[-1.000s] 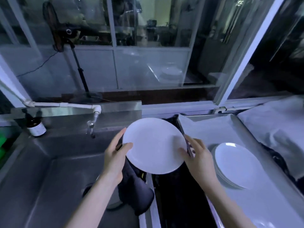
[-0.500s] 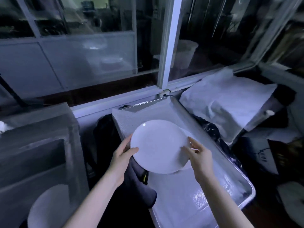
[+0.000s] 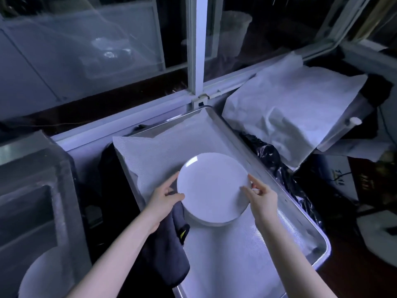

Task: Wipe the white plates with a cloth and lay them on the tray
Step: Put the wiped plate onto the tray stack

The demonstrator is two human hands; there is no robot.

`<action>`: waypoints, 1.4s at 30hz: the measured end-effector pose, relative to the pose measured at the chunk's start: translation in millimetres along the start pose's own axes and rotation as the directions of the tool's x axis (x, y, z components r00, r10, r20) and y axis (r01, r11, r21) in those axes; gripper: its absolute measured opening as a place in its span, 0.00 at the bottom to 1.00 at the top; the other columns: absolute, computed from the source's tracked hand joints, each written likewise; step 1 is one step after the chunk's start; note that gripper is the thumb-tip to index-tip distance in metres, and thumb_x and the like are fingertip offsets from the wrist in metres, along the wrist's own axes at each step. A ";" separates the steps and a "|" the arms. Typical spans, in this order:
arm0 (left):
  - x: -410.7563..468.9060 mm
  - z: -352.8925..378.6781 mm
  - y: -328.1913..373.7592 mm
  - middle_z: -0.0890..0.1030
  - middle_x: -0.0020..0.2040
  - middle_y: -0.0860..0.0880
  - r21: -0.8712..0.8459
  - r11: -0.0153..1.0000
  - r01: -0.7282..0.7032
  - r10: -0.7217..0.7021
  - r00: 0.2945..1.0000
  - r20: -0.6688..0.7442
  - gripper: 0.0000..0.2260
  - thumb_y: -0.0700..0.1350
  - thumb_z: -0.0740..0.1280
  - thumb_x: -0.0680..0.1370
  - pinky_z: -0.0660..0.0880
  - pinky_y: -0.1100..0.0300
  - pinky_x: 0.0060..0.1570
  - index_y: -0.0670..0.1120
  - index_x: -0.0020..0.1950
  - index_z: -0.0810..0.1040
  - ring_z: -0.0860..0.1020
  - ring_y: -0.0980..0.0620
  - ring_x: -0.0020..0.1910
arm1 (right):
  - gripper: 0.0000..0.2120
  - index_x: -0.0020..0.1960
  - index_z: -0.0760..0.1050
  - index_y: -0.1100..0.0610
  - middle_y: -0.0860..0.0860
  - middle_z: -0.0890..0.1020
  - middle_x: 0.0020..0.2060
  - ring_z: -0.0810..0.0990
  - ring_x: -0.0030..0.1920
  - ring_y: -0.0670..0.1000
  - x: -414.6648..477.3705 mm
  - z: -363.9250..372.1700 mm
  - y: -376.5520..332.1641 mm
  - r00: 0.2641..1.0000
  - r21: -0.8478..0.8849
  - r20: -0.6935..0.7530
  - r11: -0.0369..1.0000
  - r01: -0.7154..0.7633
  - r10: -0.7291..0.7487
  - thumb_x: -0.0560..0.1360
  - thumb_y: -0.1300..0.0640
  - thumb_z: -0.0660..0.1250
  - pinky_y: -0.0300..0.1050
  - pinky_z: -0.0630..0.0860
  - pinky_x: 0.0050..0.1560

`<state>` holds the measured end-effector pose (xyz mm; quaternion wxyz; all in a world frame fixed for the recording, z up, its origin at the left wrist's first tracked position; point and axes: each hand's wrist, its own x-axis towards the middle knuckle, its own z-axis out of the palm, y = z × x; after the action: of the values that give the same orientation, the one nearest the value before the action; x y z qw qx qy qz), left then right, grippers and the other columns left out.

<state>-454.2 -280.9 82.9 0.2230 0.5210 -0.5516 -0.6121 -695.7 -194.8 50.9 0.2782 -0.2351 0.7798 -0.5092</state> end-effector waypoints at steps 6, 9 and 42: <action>11.4 8.7 -16.4 0.78 0.48 0.41 0.024 0.999 0.043 -0.042 0.998 -0.052 0.31 0.33 0.68 0.74 0.72 0.57 0.62 0.63 0.69 0.73 0.76 0.51 0.47 | 0.13 0.44 0.80 0.44 0.43 0.63 0.26 0.61 0.30 0.46 6.0 6.1 8.4 0.999 -0.013 -0.021 0.999 -0.043 0.043 0.71 0.63 0.71 0.46 0.61 0.37; 14.7 8.7 -21.0 0.79 0.51 0.38 0.028 0.998 0.061 -0.060 0.997 -0.053 0.30 0.34 0.68 0.75 0.72 0.62 0.56 0.66 0.68 0.72 0.77 0.51 0.49 | 0.16 0.50 0.84 0.43 0.46 0.68 0.33 0.68 0.32 0.45 6.4 9.0 12.1 0.999 -0.039 -0.039 0.999 -0.030 0.029 0.72 0.63 0.72 0.43 0.66 0.38; -142.9 -153.2 -16.2 0.80 0.46 0.55 -0.022 0.895 -0.446 0.346 0.723 -0.598 0.15 0.41 0.69 0.76 0.69 0.72 0.55 0.55 0.61 0.79 0.78 0.60 0.51 | 0.29 0.71 0.74 0.48 0.43 0.79 0.57 0.78 0.59 0.44 -204.9 158.9 -90.1 0.442 0.167 0.789 0.841 0.515 -0.427 0.71 0.48 0.75 0.36 0.73 0.60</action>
<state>-262.8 -222.9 147.4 0.5482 0.5314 -0.5030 -0.4049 -430.6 -200.4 122.2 0.4333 -0.6581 0.4956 -0.3654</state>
